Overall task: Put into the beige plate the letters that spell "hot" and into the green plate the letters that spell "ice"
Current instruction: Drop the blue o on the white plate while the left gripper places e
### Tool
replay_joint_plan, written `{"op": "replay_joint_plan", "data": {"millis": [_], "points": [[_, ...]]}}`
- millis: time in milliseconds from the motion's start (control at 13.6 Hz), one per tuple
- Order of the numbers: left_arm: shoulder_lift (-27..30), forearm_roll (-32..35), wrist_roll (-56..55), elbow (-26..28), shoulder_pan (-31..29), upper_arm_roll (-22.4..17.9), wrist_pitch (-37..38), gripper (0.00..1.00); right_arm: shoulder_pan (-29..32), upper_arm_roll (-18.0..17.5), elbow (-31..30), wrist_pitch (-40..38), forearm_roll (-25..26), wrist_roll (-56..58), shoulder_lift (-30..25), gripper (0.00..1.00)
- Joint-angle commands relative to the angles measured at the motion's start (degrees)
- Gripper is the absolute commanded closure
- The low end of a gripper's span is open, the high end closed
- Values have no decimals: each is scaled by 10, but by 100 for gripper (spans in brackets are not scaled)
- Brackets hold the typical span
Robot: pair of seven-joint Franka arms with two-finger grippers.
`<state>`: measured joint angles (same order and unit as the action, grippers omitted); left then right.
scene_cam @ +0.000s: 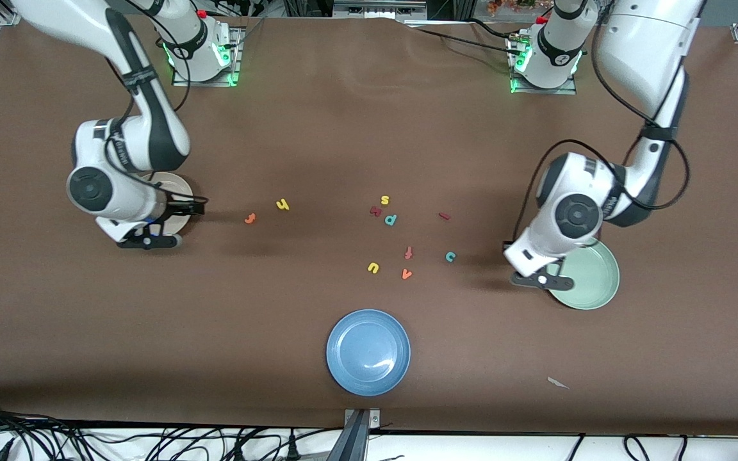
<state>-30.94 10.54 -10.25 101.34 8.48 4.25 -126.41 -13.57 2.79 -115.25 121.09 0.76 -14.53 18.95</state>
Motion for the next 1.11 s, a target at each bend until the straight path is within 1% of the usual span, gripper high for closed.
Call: {"op": "replay_joint_plan", "data": {"millis": [0,74,221,295,369,517,664,738,885,959,1033], "points": [[6,43,64,0,-38,7,7,100,3,-41,14,-2,-3,-128,2,0],[4,53,89,-3,-54,7,5,100,3,-54,14,11,-3,-156,6,0],[-18,53,126,-18,-75,7,2,98,2,-71,7,56,-4,-170,21,0],[-31,53,128,-25,-79,7,0,89,2,-77,1,77,-4,-170,27,1],[-36,53,128,-29,-79,7,0,64,2,-84,-8,105,-4,-170,33,2],[-38,61,131,-30,-79,7,-1,0,0,-90,-42,177,-4,-170,38,2],[-33,62,130,-39,-78,9,0,0,-1,-91,-86,250,-4,-173,44,2],[-33,55,118,-45,-73,10,1,0,-1,-91,-94,264,-4,-179,48,2],[-33,45,86,-46,-67,21,1,0,-1,-94,-96,263,-4,-190,54,5],[-33,33,68,-46,-66,33,2,0,-2,-96,-96,260,-4,-196,60,8],[-33,19,45,-45,-66,47,6,0,-2,-96,-96,260,-3,-202,62,9]]}}
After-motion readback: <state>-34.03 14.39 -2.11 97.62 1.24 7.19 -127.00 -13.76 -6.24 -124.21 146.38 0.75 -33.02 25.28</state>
